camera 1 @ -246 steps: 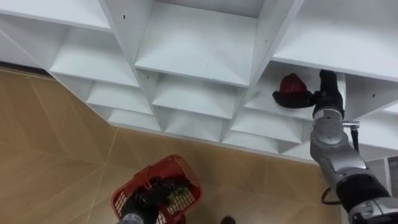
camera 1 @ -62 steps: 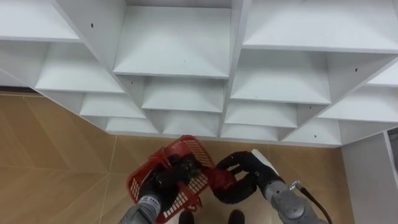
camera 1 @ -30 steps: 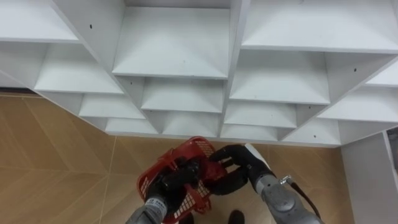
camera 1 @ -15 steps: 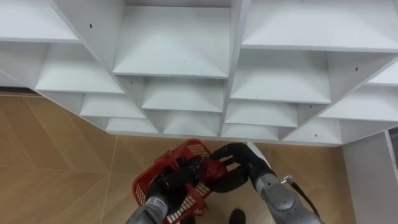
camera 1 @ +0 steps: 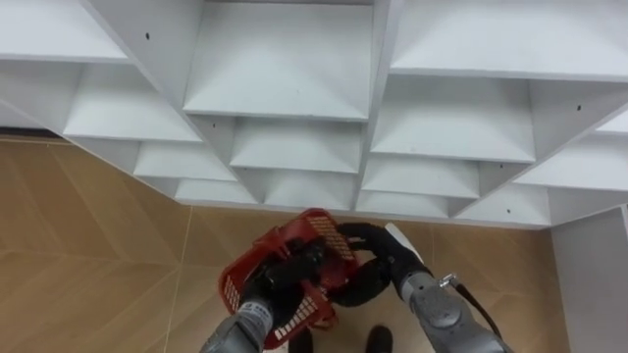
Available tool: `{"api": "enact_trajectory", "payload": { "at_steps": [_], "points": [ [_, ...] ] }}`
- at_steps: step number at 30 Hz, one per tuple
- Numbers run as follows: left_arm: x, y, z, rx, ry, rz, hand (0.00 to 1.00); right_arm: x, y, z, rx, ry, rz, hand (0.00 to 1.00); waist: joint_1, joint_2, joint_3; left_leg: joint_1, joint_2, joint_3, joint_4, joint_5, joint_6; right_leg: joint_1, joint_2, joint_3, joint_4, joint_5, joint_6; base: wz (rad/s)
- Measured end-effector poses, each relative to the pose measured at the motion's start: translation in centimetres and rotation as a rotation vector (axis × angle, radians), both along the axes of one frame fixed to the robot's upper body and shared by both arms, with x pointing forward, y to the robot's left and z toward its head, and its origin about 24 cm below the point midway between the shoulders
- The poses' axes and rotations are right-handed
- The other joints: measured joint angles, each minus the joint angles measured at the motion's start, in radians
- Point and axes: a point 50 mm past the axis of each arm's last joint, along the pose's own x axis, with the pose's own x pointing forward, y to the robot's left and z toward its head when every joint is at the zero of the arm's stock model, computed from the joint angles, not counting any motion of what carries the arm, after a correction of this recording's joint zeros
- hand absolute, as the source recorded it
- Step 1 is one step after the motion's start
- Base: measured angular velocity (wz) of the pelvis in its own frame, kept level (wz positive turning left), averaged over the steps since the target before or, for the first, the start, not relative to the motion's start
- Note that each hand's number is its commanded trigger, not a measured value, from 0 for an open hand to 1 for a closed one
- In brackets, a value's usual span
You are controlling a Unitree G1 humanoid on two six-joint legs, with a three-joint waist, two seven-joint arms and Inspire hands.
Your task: Collect fruits from the closet
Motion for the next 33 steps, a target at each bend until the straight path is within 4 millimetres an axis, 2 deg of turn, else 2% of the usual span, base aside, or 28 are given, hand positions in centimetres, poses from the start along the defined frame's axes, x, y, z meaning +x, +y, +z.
{"api": "enact_trajectory", "payload": {
  "at_steps": [12, 22, 33],
  "points": [
    [-0.42, -0.01, -0.47, 0.002, 0.037, -0.015, 1.00, -0.48, 0.23, -0.66, 0.008, 0.050, 0.026, 0.00, -0.001, -0.003, -0.0038, 0.003, 0.000, 0.004, 0.004, 0.000, 0.000, 0.003, 0.000, 0.002, 0.003, 0.001, -0.001, 0.00],
    [-0.61, 0.09, -0.82, 0.000, 0.058, -0.004, 1.00, -0.80, 0.73, -0.95, 0.014, 0.068, 0.041, 0.00, -0.004, -0.016, -0.0138, 0.020, 0.001, 0.006, 0.003, 0.000, 0.000, 0.018, 0.000, 0.001, 0.001, 0.002, -0.001, 0.00],
    [-0.81, -0.02, -0.91, -0.040, 0.077, 0.019, 1.00, -0.74, 0.62, -0.94, 0.014, 0.068, 0.035, 0.00, -0.006, -0.016, -0.0138, 0.019, 0.001, 0.002, -0.001, 0.000, 0.000, 0.018, 0.000, 0.001, -0.001, 0.002, -0.001, 0.00]
  ]
}}
